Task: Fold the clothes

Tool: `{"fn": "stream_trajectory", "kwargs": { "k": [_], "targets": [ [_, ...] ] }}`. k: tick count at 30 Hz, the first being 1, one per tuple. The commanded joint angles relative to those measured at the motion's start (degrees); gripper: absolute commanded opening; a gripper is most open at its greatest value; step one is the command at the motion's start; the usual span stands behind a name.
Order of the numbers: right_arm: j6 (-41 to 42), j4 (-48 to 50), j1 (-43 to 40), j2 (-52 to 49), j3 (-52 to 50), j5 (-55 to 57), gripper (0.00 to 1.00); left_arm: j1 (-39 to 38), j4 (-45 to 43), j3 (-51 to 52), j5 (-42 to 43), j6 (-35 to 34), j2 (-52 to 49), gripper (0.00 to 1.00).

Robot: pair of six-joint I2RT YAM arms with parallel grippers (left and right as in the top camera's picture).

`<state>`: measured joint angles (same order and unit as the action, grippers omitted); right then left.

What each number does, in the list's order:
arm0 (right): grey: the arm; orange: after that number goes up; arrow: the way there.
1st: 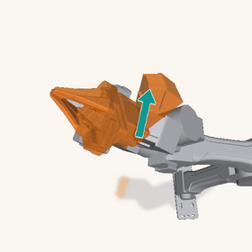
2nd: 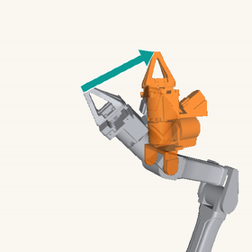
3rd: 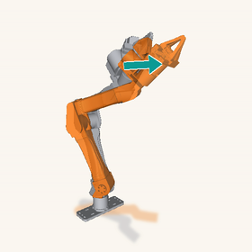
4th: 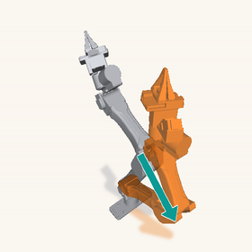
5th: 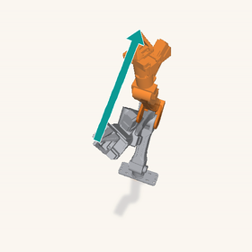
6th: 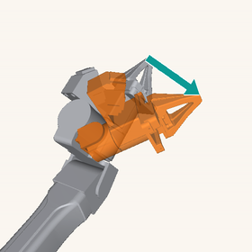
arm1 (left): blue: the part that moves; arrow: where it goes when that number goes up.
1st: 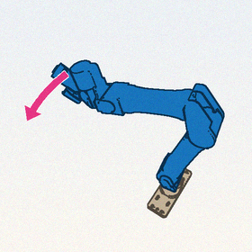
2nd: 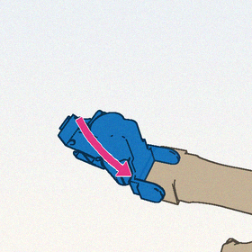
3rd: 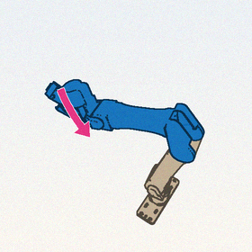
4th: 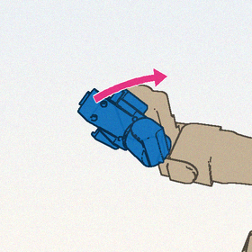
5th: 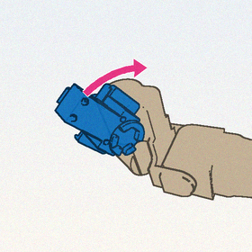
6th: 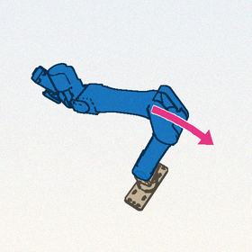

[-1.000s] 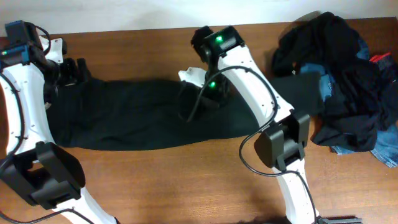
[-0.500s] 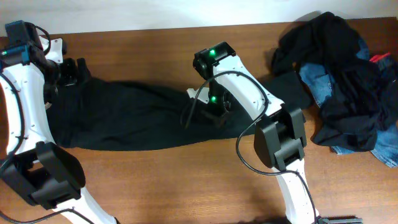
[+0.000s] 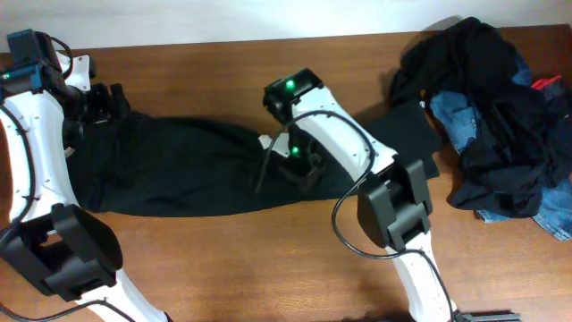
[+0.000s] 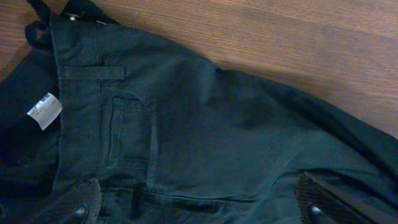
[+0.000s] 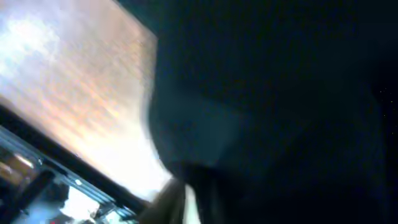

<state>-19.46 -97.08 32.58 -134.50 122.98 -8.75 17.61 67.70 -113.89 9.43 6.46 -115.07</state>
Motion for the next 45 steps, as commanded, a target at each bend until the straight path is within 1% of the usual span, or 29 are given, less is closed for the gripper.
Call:
{"fn": "stream_trajectory", "kwargs": {
  "k": [1, 2, 3, 4, 5, 6, 9, 13, 14, 17, 21, 22, 25, 28, 32, 34, 36, 42, 45],
  "targets": [
    [0.8, -0.2, 1.3, -0.1, -0.2, 1.6, 0.46, 0.2, -0.2, -0.8, -0.2, 0.9, 1.3, 0.99],
    [1.8, -0.3, 1.3, -0.1, 0.2, 2.5, 0.63, 0.2, -0.2, -0.8, -0.2, 0.9, 1.3, 0.99],
    [2.8, -0.3, 1.3, -0.1, 0.9, 3.6, 0.71, 0.2, -0.2, -0.8, -0.2, 0.9, 1.3, 0.99],
    [3.9, -0.3, 1.1, 0.1, 2.0, 4.6, 0.77, 0.2, -0.3, -0.8, -0.2, 0.9, 1.3, 0.99],
    [4.0, -0.3, 1.0, 0.3, 2.9, 4.7, 0.79, 0.2, -0.4, -0.8, -0.2, 0.9, 1.3, 0.99],
    [4.0, -0.3, 1.0, 0.8, 4.3, 4.7, 0.86, 0.2, -0.4, -0.8, -0.2, 0.9, 1.3, 0.99],
    [5.0, -0.3, 0.6, 2.3, 10.3, 4.6, 1.0, 0.2, -0.6, -0.8, -0.2, 0.9, 1.3, 0.99],
    [8.5, -0.2, -1.6, 3.1, 22.1, 4.9, 0.99, 0.2, -1.0, -0.8, -0.2, 0.9, 1.3, 0.99],
    [10.0, -0.1, -3.3, 3.1, 26.1, 5.0, 0.99, 0.2, -1.2, -0.8, -0.2, 0.9, 1.3, 0.99],
    [13.4, 1.3, -8.8, 3.1, 32.3, 5.0, 0.99, 0.2, -1.3, -0.8, -0.2, 0.9, 1.3, 0.99],
    [18.2, 5.0, -18.2, 3.1, 33.5, 4.9, 0.99, 0.2, -1.2, -0.8, -0.2, 0.9, 1.3, 0.99],
    [19.1, 6.3, -22.9, 2.5, 33.4, 4.3, 0.99, 0.2, -1.2, -0.8, 0.3, 0.9, 1.3, 0.99],
    [19.1, 8.0, -29.9, 1.1, 32.6, 3.2, 0.99, 0.2, -1.2, -0.8, 2.3, 0.9, 1.3, 0.99],
    [18.0, 8.4, -35.2, -0.3, 31.4, 2.3, 0.99, 0.2, -1.2, -0.8, 3.3, 0.9, 1.3, 0.99],
    [8.3, 8.5, -40.0, -2.5, 27.9, -4.3, 0.99, 0.2, -1.3, -0.8, 3.3, 0.9, 1.3, 0.99],
    [2.1, 9.0, -41.4, -3.8, 24.9, -5.9, 0.99, 0.2, -1.5, -0.8, 3.3, 0.9, 1.3, 0.99],
    [-0.7, 10.0, -42.0, -4.7, 22.7, -5.9, 0.99, 0.2, -1.7, -0.8, 3.3, 0.9, 1.3, 0.99],
    [-5.1, 19.5, -43.4, -5.5, 11.5, -6.2, 0.99, 0.2, -2.3, -0.8, 3.3, 0.9, 1.3, 1.0],
    [-5.2, 24.6, -43.5, -5.5, 7.4, -6.3, 0.99, 0.2, -2.4, -0.8, 3.3, 0.9, 1.3, 0.99]
  ]
}}
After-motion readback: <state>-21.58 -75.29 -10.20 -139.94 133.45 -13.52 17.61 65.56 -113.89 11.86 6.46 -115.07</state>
